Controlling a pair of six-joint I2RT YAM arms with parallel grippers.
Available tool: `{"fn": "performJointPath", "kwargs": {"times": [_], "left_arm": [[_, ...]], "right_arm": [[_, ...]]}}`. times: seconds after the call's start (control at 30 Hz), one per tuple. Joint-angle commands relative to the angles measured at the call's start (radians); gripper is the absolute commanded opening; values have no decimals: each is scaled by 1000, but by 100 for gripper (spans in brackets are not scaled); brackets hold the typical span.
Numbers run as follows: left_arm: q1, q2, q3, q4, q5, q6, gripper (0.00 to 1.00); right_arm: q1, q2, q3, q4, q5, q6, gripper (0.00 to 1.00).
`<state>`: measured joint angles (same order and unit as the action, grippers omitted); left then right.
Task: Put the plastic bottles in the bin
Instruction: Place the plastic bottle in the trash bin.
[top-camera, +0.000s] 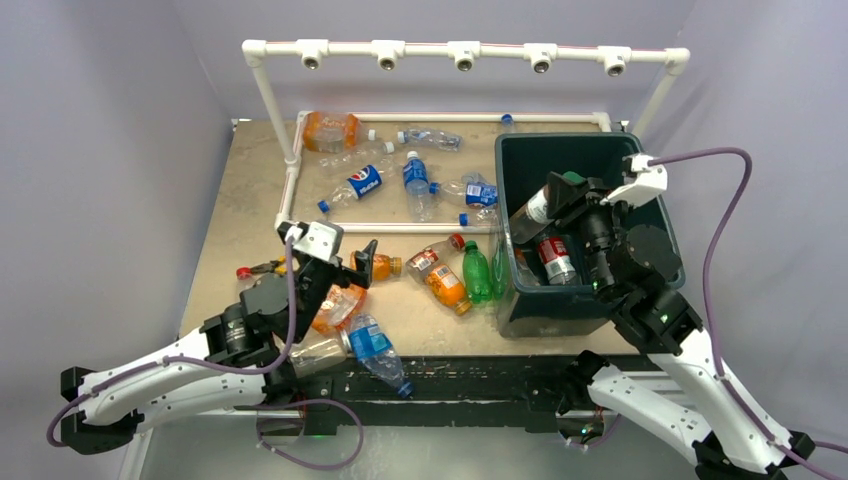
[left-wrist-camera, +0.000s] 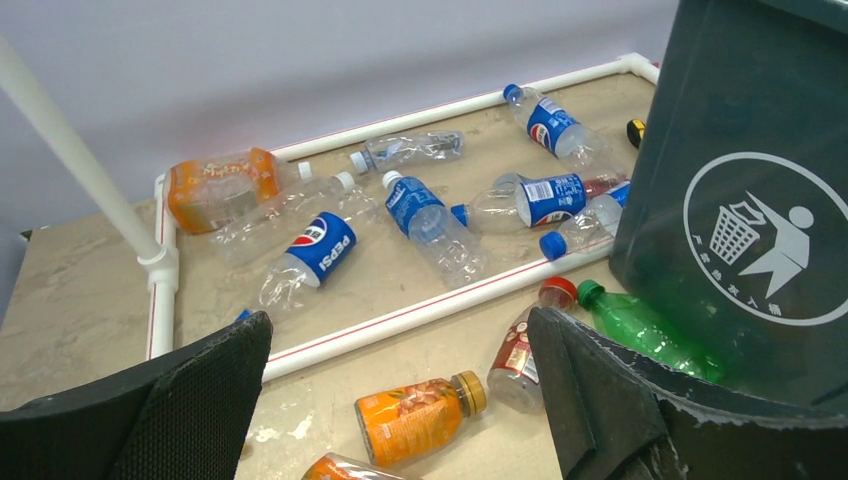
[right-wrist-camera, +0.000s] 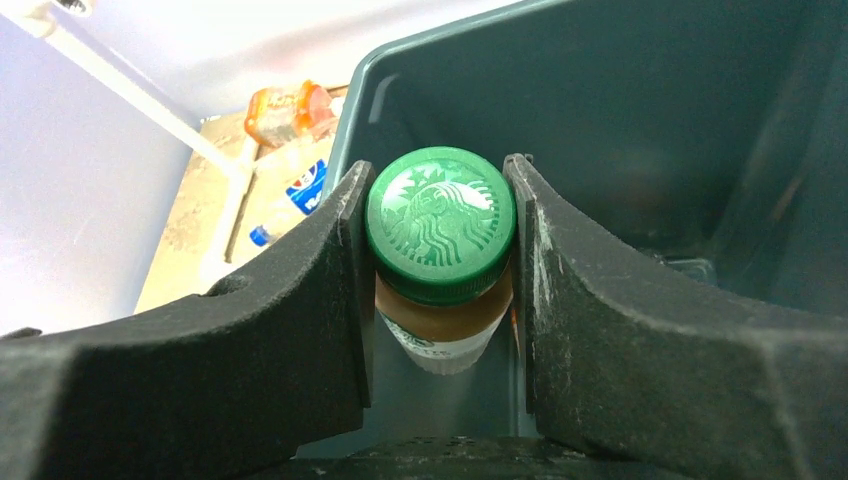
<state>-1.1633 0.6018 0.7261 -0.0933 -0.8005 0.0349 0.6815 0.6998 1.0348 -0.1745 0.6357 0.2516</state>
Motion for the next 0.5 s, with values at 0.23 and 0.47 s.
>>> {"fn": "performJointPath", "kwargs": {"times": [0.23, 0.47], "left_arm": [[2, -15, -8, 5, -93, -40, 99], [4, 10, -5, -3, -107, -13, 99]], "right_arm": [[0, -30, 4, -72, -112, 48, 53], [-1, -32, 37, -98, -128, 49, 80]]}}
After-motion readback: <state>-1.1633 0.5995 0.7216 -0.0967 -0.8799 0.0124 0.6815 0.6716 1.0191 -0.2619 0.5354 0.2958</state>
